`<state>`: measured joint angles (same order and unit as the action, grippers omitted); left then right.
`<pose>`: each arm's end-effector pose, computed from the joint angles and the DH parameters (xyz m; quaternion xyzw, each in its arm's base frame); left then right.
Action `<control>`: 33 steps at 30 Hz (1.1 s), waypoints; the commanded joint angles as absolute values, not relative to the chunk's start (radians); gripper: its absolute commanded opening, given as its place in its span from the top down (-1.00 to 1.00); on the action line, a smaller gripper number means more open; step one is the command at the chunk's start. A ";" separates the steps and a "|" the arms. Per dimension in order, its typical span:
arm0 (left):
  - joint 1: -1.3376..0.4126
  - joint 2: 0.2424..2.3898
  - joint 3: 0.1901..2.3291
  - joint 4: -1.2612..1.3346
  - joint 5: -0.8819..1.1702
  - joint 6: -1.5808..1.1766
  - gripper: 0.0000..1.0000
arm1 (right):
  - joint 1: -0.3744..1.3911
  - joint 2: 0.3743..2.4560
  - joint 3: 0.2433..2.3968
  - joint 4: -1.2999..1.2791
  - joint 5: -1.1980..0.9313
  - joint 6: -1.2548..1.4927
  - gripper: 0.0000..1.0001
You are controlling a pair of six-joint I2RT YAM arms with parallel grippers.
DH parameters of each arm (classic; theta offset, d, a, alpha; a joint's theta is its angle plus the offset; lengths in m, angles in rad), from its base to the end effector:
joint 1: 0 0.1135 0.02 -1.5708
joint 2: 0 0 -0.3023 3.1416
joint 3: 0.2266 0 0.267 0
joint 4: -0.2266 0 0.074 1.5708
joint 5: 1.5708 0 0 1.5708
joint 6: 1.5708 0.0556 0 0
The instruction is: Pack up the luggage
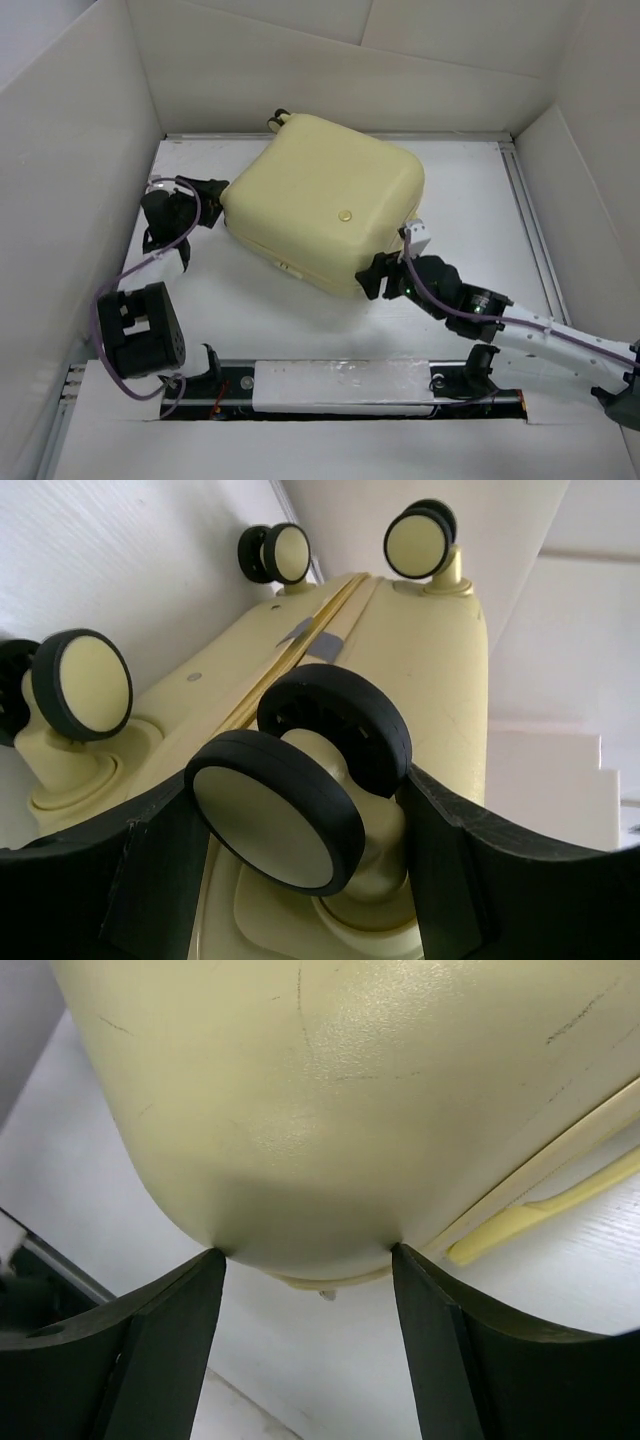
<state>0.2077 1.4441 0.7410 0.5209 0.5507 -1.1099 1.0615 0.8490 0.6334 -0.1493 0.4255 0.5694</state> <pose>0.3372 0.0413 0.2689 -0.3152 0.6913 -0.4565 0.4631 0.1193 0.1666 0.2989 -0.0800 0.8100 0.2843 0.5066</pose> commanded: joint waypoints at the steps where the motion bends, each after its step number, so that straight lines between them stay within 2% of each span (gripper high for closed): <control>1: 0.241 1.236 0.635 0.580 0.572 -1.081 1.00 | 0.944 0.906 0.731 -0.112 0.313 0.413 -0.43; 3: 0.241 1.152 0.589 0.502 0.523 -1.030 1.00 | 0.822 0.949 0.761 -0.086 0.252 0.345 -0.43; 7: 0.241 0.925 0.493 0.406 0.486 -0.974 1.00 | 0.594 1.043 0.834 -0.022 -0.030 0.278 -0.41; 10: 0.241 0.749 0.440 0.310 0.477 -0.945 1.00 | 0.522 1.140 0.926 -0.026 -0.162 0.244 -0.35; 14: 0.241 0.591 0.431 0.171 0.445 -0.882 1.00 | 0.573 1.063 0.931 -0.106 -0.086 0.196 -0.32; 18: 0.241 0.540 0.431 0.135 0.414 -0.870 1.00 | 0.586 0.814 0.670 -0.091 0.026 0.227 -0.35; 19: 0.241 0.549 0.431 0.135 0.404 -0.870 1.00 | 0.586 0.719 0.619 -0.057 0.026 0.227 -0.28; 21: 0.241 0.580 0.440 0.146 0.413 -0.870 1.00 | 0.572 0.657 0.531 -0.013 0.026 0.238 -0.07; 23: 0.241 0.618 0.440 0.156 0.413 -0.880 1.00 | 0.546 0.643 0.457 0.047 0.008 0.238 0.56; 25: 0.241 0.627 0.440 0.156 0.413 -0.881 1.00 | 0.511 0.693 0.491 0.048 -0.006 0.229 0.94; 26: 0.241 0.640 0.440 0.156 0.400 -0.890 1.00 | 0.499 0.742 0.491 0.073 0.003 0.229 1.00; 28: 0.241 0.640 0.440 0.169 0.391 -0.902 1.00 | 0.448 0.787 0.491 0.157 -0.030 0.216 1.00; 29: 0.241 0.640 0.428 0.178 0.391 -0.911 1.00 | 0.428 0.811 0.467 0.219 -0.123 0.216 1.00; 31: 0.241 0.649 0.428 0.187 0.391 -0.920 1.00 | 0.358 0.899 0.457 0.346 -0.194 0.206 0.76; 33: 0.241 0.660 0.437 0.196 0.391 -0.920 1.00 | 0.304 0.998 0.457 0.460 -0.343 0.187 0.41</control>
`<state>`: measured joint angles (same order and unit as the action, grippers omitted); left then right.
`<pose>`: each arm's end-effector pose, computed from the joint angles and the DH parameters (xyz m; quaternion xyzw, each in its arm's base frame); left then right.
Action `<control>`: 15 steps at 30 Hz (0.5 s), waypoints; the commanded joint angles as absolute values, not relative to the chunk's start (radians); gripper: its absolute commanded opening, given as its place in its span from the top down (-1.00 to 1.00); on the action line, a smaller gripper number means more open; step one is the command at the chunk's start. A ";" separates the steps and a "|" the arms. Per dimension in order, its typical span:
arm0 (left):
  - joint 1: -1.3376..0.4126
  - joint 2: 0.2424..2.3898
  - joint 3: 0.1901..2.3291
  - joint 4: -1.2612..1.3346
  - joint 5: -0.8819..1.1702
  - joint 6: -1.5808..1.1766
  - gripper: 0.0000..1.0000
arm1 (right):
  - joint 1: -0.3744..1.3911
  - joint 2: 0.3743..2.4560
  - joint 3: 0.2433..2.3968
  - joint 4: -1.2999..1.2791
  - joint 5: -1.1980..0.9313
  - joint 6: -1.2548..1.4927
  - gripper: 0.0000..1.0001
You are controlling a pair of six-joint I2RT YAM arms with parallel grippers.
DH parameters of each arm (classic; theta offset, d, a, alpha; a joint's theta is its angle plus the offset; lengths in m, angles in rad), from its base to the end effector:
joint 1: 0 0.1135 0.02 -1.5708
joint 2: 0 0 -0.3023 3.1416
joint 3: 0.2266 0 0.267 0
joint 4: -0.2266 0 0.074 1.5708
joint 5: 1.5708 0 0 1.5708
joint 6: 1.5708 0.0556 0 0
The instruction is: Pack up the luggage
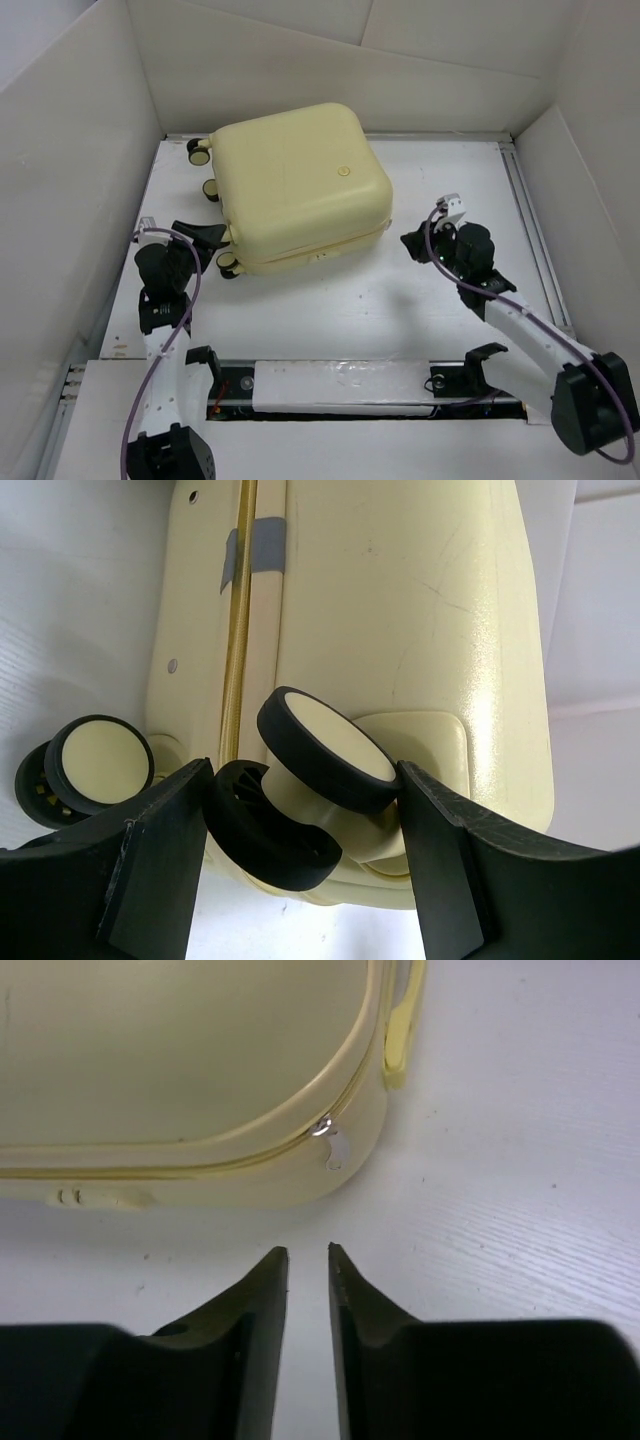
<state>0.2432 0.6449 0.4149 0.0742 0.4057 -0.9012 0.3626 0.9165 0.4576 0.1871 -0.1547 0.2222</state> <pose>0.1693 0.0194 0.2749 -0.2930 0.6967 -0.3506 0.5530 0.2027 0.0861 0.2573 -0.1023 0.7888 0.2327 0.5596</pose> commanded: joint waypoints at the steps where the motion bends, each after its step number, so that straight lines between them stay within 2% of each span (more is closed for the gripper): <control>1: 0.241 0.670 0.449 0.196 0.400 -0.920 1.00 | 0.278 1.034 0.457 0.481 -0.391 0.178 0.35; 4: 0.241 0.670 0.449 0.206 0.411 -0.920 1.00 | 0.181 1.179 0.479 0.606 -0.605 0.152 0.12; 7: 0.241 0.670 0.449 0.216 0.423 -0.920 1.00 | 0.133 1.303 0.532 0.658 -0.747 0.140 0.09; 15: 0.241 0.679 0.468 0.225 0.451 -0.893 1.00 | 0.133 1.454 0.590 0.773 -0.865 0.129 0.03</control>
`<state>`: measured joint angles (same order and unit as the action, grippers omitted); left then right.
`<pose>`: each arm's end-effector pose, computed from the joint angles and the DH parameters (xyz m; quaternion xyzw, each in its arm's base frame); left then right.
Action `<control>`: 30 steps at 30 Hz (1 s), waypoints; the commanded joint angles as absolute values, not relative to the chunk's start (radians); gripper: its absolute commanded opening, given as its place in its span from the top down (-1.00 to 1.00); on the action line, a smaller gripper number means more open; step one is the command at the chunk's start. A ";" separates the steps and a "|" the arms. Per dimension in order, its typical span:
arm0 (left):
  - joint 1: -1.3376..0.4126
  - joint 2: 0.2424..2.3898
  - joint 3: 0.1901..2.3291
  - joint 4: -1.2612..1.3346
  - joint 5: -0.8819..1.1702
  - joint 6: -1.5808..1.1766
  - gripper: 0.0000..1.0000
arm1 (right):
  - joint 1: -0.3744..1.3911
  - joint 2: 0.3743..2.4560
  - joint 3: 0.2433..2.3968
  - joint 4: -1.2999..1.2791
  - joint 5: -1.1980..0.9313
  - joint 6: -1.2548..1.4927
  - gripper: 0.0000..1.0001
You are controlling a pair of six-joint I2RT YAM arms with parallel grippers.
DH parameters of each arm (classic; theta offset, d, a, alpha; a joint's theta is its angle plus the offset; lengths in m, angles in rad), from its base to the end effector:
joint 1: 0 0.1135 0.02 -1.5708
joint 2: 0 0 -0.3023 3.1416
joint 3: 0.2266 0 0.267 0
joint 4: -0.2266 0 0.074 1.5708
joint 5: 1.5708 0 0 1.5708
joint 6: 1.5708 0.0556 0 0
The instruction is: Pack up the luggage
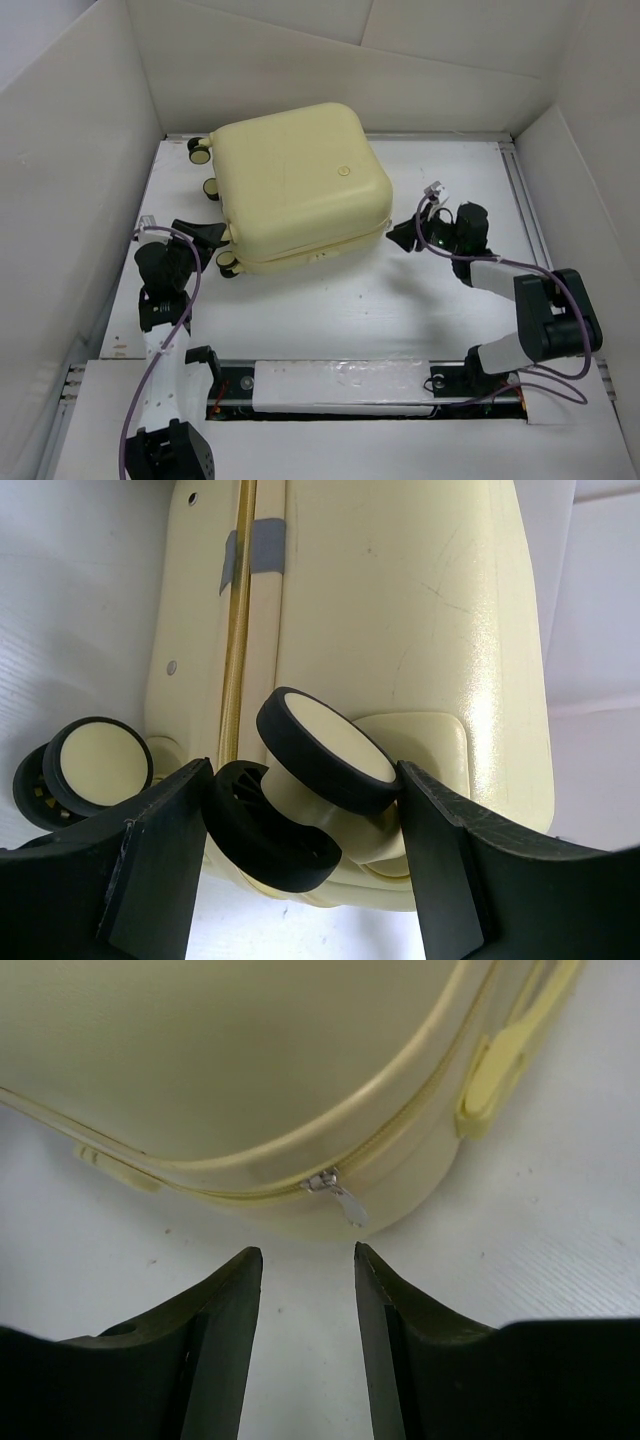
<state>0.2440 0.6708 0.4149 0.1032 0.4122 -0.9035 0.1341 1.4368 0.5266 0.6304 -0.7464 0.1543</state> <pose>0.1738 0.0203 0.2746 -0.2913 0.6963 -0.3533 0.5527 0.2893 0.0771 0.2127 -0.2118 0.7460 0.3687 0.5125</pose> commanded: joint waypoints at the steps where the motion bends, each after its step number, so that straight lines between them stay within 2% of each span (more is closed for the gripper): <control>1: 0.241 0.680 0.468 0.225 0.451 -0.893 1.00 | 0.133 1.465 0.600 0.773 -0.865 0.129 0.03; 16: 0.241 0.680 0.459 0.236 0.471 -0.873 1.00 | 0.133 1.565 0.670 0.782 -0.825 0.100 0.01; 20: 0.241 0.680 0.468 0.236 0.480 -0.873 1.00 | 0.112 1.577 0.670 0.827 -0.825 0.127 -0.13; 22: 0.241 0.680 0.477 0.227 0.480 -0.873 1.00 | 0.092 1.609 0.696 0.848 -0.906 0.158 -0.13; 24: 0.241 0.680 0.477 0.227 0.480 -0.873 1.00 | 0.092 1.659 0.706 0.893 -0.957 0.195 0.00; 27: 0.241 0.680 0.466 0.241 0.491 -0.873 1.00 | 0.092 1.689 0.697 0.963 -1.000 0.218 0.32; 29: 0.241 0.680 0.437 0.265 0.491 -0.873 1.00 | 0.101 1.704 0.696 1.000 -1.023 0.256 0.47; 30: 0.241 0.680 0.428 0.265 0.500 -0.882 1.00 | 0.101 1.716 0.687 1.032 -1.034 0.270 0.62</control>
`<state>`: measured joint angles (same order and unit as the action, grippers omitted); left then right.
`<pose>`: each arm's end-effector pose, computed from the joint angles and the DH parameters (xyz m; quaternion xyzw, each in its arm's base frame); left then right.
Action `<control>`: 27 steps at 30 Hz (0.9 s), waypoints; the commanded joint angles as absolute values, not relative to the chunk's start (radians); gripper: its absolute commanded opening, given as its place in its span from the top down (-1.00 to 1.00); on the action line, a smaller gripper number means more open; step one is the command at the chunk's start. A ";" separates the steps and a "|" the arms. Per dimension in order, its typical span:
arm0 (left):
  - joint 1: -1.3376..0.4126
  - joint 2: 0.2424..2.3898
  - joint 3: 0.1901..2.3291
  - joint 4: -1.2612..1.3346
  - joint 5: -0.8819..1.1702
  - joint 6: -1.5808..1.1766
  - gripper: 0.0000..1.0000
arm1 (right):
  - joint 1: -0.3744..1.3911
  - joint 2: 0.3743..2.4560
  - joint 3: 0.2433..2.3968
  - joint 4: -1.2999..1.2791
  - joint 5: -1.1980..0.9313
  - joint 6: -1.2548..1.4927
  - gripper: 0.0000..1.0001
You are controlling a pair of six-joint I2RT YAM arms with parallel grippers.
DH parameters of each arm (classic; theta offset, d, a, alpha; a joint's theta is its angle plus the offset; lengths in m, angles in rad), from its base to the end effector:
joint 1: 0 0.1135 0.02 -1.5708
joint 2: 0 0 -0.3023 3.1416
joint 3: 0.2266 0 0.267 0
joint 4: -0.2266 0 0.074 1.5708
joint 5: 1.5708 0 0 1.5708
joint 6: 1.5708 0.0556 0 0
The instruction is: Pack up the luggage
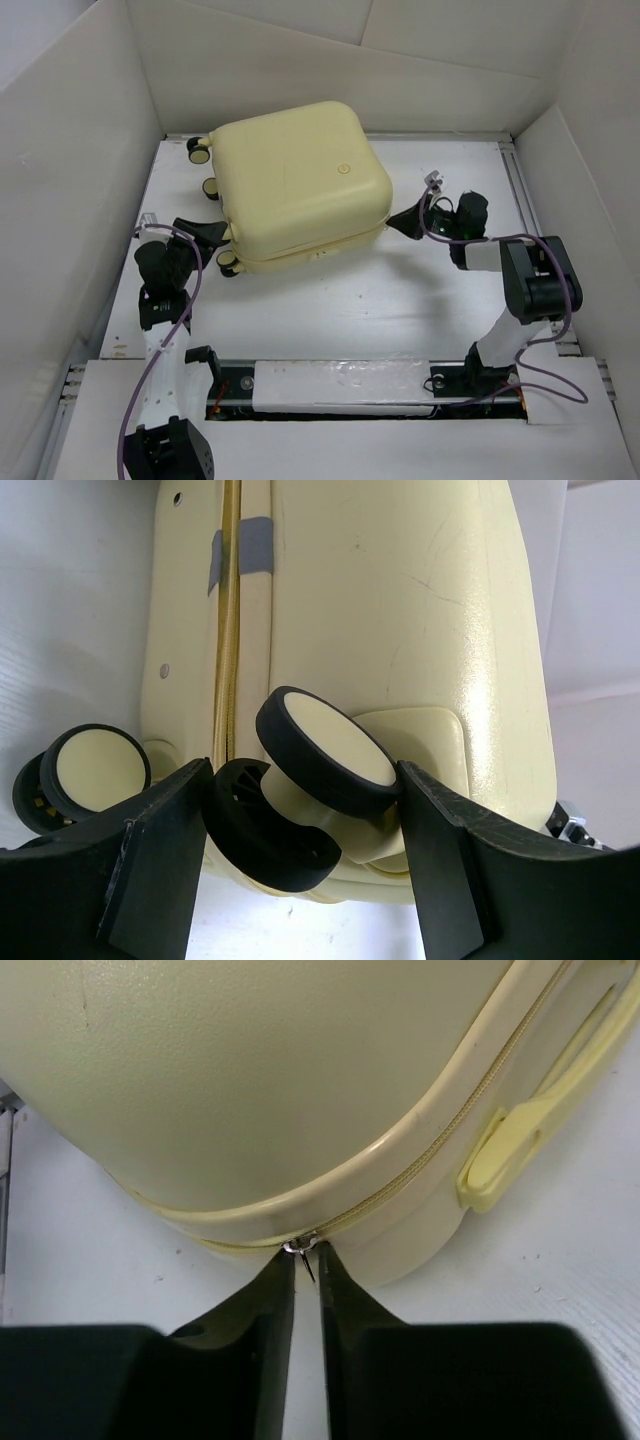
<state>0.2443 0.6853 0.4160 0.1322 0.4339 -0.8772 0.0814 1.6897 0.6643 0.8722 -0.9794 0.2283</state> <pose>0.1764 0.0199 0.2764 -0.2718 0.6987 -0.3539 0.5593 0.3410 0.0741 0.2063 -0.2562 0.6906 0.4414 0.5125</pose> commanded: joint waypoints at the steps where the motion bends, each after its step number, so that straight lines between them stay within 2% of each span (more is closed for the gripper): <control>1: 0.241 0.680 0.419 0.282 0.500 -0.882 1.00 | 0.101 1.717 0.674 1.048 -1.034 0.293 0.72; 4: 0.241 0.680 0.408 0.296 0.511 -0.882 1.00 | 0.120 1.707 0.614 1.106 -0.991 0.316 1.00; 9: 0.241 0.652 0.359 0.351 0.546 -0.907 1.00 | 0.253 1.573 0.514 1.004 -0.794 0.316 1.00; 12: 0.204 0.626 0.350 0.351 0.525 -0.907 1.00 | 0.398 1.398 0.465 0.757 -0.440 0.269 1.00; 13: 0.192 0.626 0.350 0.351 0.525 -0.907 1.00 | 0.525 1.358 0.447 0.711 -0.223 0.288 1.00; 17: 0.192 0.582 0.299 0.373 0.549 -0.927 1.00 | 0.791 1.266 0.436 0.580 0.157 0.412 1.00; 20: 0.192 0.555 0.275 0.383 0.581 -0.937 1.00 | 0.860 1.327 0.523 0.485 0.288 0.437 1.00; 24: 0.192 0.517 0.265 0.373 0.594 -0.937 1.00 | 0.847 1.426 0.687 0.453 0.209 0.437 1.00; 27: 0.192 0.506 0.265 0.373 0.606 -0.937 1.00 | 0.874 1.427 0.696 0.492 0.198 0.437 1.00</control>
<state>0.2462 0.5331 0.2676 0.3172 0.3164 -0.9119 0.7662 1.4067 0.6216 0.4313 0.4706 0.3565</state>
